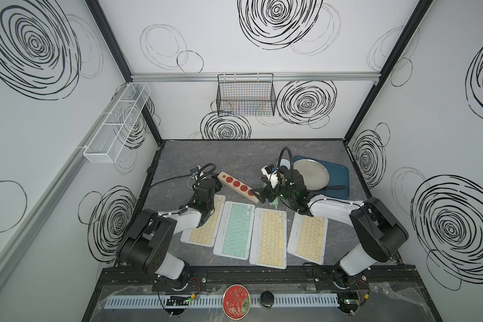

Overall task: Unplug the wireless keyboard
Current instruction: Place the plug at the center of the board, then reset both arms

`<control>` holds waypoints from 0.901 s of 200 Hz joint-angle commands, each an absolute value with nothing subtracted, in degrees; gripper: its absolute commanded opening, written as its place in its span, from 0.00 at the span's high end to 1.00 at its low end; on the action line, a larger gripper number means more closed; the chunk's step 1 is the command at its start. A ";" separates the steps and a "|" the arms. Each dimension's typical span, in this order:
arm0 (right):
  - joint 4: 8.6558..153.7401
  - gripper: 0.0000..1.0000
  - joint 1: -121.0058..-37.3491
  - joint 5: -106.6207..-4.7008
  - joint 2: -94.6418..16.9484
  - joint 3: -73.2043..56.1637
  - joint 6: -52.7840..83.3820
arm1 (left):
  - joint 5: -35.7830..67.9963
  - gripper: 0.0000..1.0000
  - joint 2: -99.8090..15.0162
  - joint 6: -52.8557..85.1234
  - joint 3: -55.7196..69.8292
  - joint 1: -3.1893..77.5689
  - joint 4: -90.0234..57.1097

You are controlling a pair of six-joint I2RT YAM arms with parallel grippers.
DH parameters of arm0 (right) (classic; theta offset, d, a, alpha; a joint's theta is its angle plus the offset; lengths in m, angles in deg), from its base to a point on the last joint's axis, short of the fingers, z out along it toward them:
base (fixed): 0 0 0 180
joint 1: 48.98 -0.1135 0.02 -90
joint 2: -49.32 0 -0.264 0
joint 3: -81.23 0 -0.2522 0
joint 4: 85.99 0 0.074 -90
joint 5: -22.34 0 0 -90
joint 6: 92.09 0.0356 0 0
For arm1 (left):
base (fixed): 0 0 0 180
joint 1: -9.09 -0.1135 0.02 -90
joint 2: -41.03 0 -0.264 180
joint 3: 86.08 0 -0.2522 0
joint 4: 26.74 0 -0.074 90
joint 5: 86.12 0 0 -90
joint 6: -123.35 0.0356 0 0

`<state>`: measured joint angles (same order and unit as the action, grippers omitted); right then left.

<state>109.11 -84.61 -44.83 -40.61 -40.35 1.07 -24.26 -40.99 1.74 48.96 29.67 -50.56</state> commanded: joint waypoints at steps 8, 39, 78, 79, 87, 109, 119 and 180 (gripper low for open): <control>106.24 0.04 -84.48 -47.36 -32.94 -40.24 2.49 | -26.42 0.26 -30.89 6.49 46.34 30.41 -41.85; 101.40 0.02 -84.05 -57.10 -24.86 -39.18 8.69 | -22.55 0.23 -20.35 6.70 44.31 28.69 -33.78; 94.49 0.00 -79.37 -64.67 -14.46 -37.47 16.90 | -21.89 0.00 -12.70 7.23 45.81 22.31 -32.03; 94.40 0.00 -79.24 -64.84 -14.30 -37.47 16.99 | -21.66 0.00 -12.60 7.29 45.98 22.07 -32.26; 93.72 0.00 -78.38 -68.03 -12.80 -37.44 17.76 | -19.54 0.00 -12.04 7.88 47.66 20.18 -34.23; 89.90 0.00 -73.93 -80.86 -10.75 -36.48 20.44 | -19.56 0.01 -10.76 11.13 53.02 16.89 -41.53; 90.08 0.00 -69.41 -83.48 -10.19 -37.61 20.39 | -22.06 0.00 -10.38 14.64 56.48 16.40 -47.28; 100.61 0.00 -39.12 -87.21 -11.13 -60.12 24.30 | -32.66 0.01 -17.31 24.79 74.35 10.50 -72.64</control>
<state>96.24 -45.31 -82.77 -9.93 -51.78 20.70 -28.39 -13.42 21.52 70.44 13.28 -56.04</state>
